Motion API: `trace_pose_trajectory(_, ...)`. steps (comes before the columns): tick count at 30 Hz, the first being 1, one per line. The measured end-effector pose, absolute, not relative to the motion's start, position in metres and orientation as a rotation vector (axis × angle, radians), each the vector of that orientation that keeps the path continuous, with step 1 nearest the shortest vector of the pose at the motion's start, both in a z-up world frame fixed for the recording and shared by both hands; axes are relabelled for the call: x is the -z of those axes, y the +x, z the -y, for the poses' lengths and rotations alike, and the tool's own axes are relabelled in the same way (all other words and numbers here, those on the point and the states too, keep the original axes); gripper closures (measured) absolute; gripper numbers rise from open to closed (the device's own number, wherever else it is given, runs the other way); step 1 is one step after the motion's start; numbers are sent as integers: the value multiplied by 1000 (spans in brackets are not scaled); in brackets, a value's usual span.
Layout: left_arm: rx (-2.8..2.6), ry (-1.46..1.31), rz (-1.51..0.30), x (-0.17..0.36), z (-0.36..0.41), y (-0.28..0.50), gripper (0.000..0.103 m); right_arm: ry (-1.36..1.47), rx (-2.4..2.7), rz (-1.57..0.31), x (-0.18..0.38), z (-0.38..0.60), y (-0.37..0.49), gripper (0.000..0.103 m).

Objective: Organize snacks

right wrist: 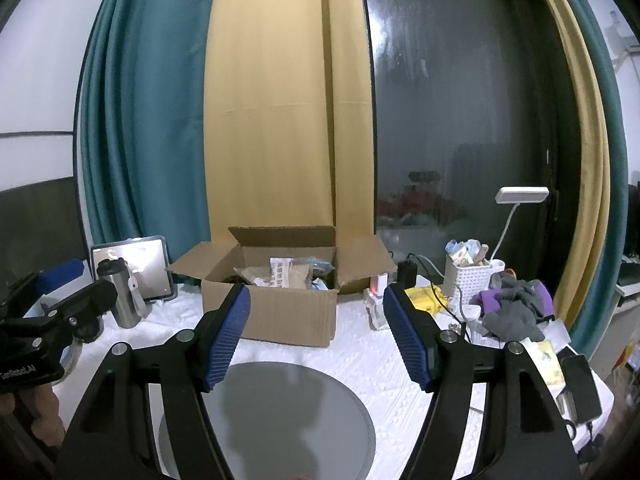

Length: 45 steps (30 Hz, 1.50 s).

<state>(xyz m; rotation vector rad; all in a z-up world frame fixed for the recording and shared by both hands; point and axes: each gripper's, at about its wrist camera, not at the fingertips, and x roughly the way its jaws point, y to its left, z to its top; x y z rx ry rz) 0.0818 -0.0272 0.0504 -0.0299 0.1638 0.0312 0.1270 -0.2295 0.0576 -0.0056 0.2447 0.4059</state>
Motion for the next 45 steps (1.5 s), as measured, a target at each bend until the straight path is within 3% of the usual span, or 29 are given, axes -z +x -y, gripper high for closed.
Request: trace_pose_trajectory(45,-50,-43,-177,-44,29,80,10,-12,-412,-262,-50,224,135,31)
